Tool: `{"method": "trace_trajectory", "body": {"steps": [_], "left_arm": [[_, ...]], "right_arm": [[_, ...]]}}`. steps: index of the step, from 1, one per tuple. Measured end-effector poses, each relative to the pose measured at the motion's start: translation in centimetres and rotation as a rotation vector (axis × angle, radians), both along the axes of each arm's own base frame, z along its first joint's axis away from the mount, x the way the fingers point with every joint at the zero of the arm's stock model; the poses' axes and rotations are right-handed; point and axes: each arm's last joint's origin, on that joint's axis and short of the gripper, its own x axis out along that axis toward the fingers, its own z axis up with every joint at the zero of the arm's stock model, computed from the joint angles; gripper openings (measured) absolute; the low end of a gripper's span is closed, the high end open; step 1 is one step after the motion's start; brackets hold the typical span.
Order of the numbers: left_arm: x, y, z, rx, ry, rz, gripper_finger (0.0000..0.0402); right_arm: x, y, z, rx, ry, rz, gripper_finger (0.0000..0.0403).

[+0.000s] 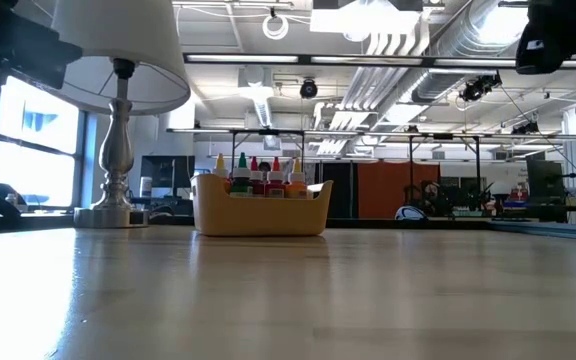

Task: Pick & Place food coloring
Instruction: Return to Home Position

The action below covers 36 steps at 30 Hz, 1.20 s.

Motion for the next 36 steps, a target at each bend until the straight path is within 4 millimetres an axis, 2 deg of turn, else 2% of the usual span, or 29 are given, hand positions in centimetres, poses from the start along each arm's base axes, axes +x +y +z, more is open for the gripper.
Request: {"method": "trace_trajectory", "body": {"steps": [7,17,25,36], "left_arm": [[0.0,0.0,-0.1,0.011,-0.008,0.018,0.0153],[0.8,-0.7,-3.0,0.029,0.009,0.018,0.0153],[0.8,-0.8,-3.0,0.026,0.008,0.013,0.0153],[0.8,-0.8,-3.1,0.020,0.011,0.011,0.0153]], "right_arm": [[0.1,-0.1,-0.4,-0.006,0.045,-0.063,0.0101],[0.1,0.0,-1.3,0.037,0.146,0.001,0.0097],[0.1,0.0,-2.0,0.042,0.220,-0.018,0.0097],[0.1,0.0,-2.0,0.067,0.226,-0.017,0.0096]]}}
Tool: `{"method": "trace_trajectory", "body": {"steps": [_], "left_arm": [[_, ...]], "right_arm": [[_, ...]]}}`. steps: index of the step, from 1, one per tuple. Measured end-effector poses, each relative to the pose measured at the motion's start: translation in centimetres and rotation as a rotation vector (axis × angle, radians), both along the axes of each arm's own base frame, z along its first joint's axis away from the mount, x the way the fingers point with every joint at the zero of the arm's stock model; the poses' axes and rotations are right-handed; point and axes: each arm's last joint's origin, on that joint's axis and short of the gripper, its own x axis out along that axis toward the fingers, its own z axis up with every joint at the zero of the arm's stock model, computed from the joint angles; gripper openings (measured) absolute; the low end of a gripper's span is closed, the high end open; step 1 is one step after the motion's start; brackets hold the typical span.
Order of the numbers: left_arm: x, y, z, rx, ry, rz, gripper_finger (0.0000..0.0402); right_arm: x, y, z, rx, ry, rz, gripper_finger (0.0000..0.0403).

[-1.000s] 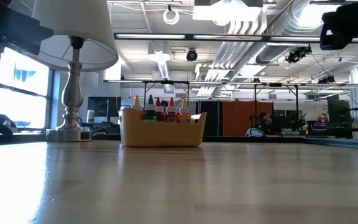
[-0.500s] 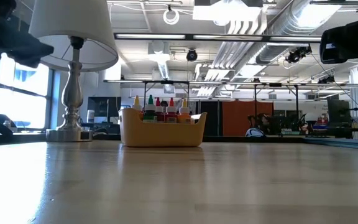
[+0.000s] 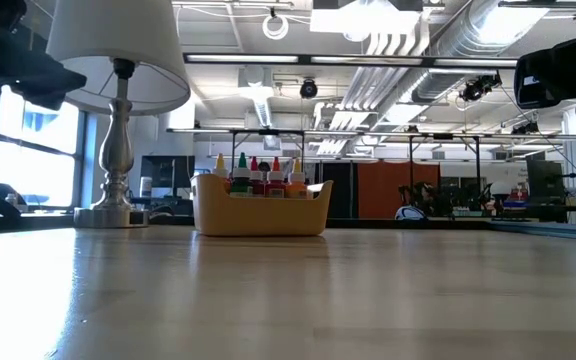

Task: Pick & Place food coloring
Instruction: Return to Home Position

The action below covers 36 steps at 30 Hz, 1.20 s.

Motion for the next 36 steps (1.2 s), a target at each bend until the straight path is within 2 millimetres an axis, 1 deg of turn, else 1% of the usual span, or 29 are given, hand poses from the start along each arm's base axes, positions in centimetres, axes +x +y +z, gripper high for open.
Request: {"method": "trace_trajectory", "body": {"steps": [6,11,36], "left_arm": [[0.00,0.00,-0.03,0.000,0.002,0.000,0.0153],[0.00,-0.01,-0.03,-0.052,0.002,0.004,0.0153],[0.01,-0.04,-0.09,-0.043,0.006,-0.006,0.0153]], "right_arm": [[0.00,0.00,0.00,0.001,0.000,0.000,0.0096],[0.00,0.00,0.01,0.000,0.000,0.000,0.0096],[0.00,0.00,0.01,-0.002,-0.001,0.000,0.0096]]}}
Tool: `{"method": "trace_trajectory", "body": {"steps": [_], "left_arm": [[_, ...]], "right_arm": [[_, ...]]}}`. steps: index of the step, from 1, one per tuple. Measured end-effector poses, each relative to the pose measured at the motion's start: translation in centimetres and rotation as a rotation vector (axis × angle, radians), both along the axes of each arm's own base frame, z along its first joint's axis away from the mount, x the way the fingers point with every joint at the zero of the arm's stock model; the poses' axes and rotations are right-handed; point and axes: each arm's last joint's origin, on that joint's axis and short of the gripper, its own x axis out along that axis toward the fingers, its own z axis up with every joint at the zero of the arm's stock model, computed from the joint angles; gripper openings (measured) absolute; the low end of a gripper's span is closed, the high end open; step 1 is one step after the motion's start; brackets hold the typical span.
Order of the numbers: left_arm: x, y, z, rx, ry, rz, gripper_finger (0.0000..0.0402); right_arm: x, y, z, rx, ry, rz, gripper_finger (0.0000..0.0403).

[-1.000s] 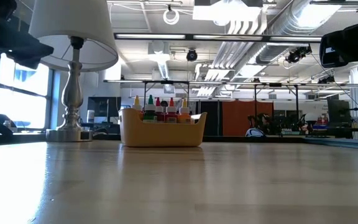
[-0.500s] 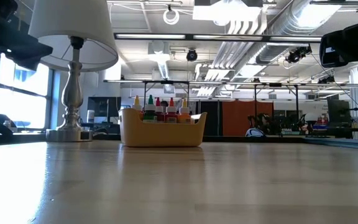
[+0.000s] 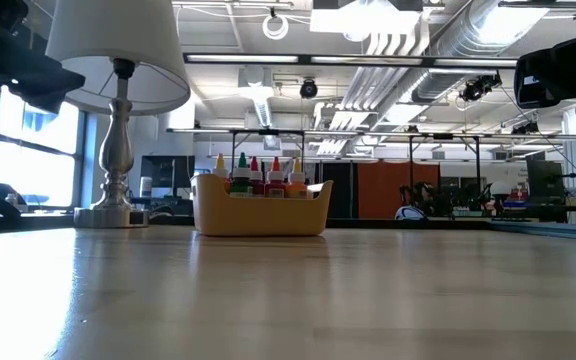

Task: Pick & Place food coloring
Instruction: Return to Home Position

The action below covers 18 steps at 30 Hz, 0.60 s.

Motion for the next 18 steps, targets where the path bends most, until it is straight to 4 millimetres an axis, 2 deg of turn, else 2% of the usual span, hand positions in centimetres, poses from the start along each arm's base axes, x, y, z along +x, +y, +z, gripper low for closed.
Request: {"method": "trace_trajectory", "body": {"steps": [18], "left_arm": [[0.02,-0.01,0.07,-0.034,-0.007,0.003,0.0153]], "right_arm": [[0.00,0.00,0.00,0.000,0.000,0.000,0.0097]]}}
